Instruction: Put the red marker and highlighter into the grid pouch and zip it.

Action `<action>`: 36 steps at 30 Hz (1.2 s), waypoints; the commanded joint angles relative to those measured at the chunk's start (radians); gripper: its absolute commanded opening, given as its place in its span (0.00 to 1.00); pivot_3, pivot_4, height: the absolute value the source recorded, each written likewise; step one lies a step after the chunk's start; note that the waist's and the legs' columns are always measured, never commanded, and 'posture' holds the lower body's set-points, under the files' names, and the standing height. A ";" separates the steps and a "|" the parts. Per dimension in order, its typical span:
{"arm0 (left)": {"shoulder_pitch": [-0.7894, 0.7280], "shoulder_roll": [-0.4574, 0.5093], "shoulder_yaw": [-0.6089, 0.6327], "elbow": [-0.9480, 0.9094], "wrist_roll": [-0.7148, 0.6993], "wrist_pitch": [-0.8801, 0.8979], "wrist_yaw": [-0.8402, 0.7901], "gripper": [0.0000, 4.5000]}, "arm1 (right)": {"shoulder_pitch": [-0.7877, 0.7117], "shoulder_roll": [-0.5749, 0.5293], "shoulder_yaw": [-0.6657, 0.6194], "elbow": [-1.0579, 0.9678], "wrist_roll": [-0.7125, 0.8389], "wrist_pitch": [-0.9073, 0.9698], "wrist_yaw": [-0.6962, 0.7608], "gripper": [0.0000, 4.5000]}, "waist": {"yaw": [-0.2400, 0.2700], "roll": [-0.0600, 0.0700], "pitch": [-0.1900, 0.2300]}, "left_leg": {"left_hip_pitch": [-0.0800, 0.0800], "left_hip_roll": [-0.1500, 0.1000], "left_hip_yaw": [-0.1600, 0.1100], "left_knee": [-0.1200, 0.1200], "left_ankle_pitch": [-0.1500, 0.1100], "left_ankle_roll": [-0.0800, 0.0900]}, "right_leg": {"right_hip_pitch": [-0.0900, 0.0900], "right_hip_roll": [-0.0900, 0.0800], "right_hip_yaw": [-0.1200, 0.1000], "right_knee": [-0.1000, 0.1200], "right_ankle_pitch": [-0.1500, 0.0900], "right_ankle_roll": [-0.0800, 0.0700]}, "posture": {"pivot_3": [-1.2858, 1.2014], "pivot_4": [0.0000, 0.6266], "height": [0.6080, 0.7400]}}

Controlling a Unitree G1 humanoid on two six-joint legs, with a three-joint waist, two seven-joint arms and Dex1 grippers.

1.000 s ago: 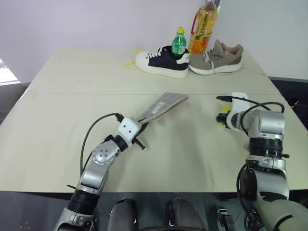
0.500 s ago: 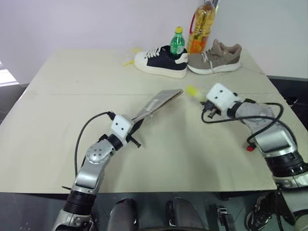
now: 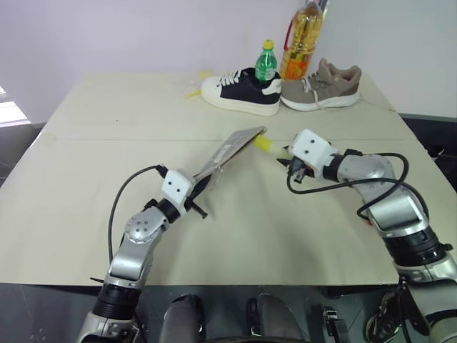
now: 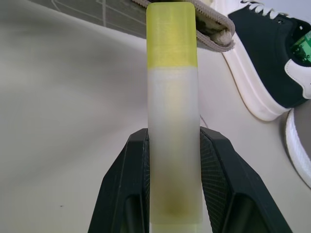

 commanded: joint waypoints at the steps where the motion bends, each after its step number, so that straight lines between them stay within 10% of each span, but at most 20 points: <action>1: -0.009 0.007 0.008 -0.023 0.000 -0.002 0.000 0.00 | -0.018 -0.007 -0.042 -0.051 0.014 0.001 0.014 0.19 | 0.000 0.000 0.000 | 0.000 0.000 0.000 0.000 0.000 0.000 | 0.000 0.000 0.000 0.000 0.000 0.000 | 0.52 0.24 0.74; 36: 0.011 0.012 -0.007 -0.049 -0.009 -0.009 -0.031 0.00 | -0.026 0.006 -0.017 -0.102 0.021 0.088 0.031 0.19 | 0.000 0.000 0.000 | 0.000 0.000 0.000 0.000 0.000 0.000 | 0.000 0.000 0.000 0.000 0.000 0.000 | 0.52 0.24 0.74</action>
